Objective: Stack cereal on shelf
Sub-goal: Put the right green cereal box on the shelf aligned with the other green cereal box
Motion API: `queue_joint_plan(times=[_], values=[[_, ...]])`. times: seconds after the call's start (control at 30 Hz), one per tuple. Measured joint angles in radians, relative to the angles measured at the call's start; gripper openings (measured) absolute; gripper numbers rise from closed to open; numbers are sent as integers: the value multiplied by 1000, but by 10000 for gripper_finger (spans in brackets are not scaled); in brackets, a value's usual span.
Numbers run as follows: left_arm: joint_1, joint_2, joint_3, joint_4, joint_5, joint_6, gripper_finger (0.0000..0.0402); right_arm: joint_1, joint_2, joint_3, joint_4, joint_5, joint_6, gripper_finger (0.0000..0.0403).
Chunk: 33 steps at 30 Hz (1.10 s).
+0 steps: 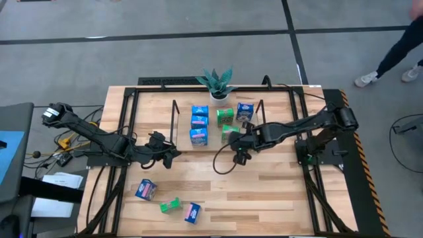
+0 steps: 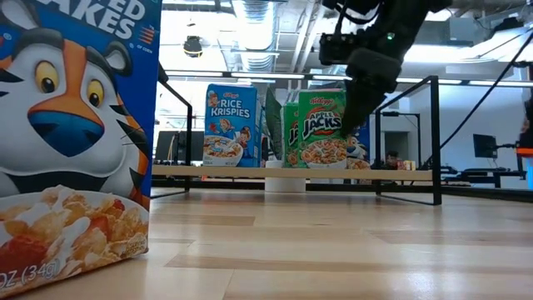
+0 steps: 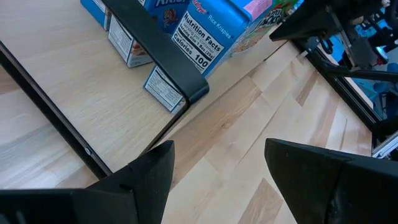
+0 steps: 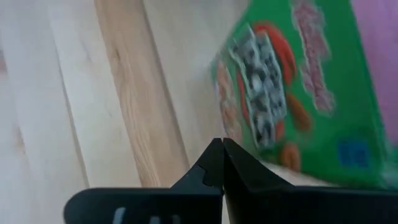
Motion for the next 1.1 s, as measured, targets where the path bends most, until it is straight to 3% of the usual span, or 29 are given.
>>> queue_joint_plan(times=[0.63,0.87,1.1], values=[[0,0,0,0,-8,0,240,-81,1,0,93,3,-81,11],[0,0,0,0,-17,0,240,-72,1,0,139,4,-104,28],[0,0,0,-4,-28,-1,240,-95,1,0,166,3,-119,13]])
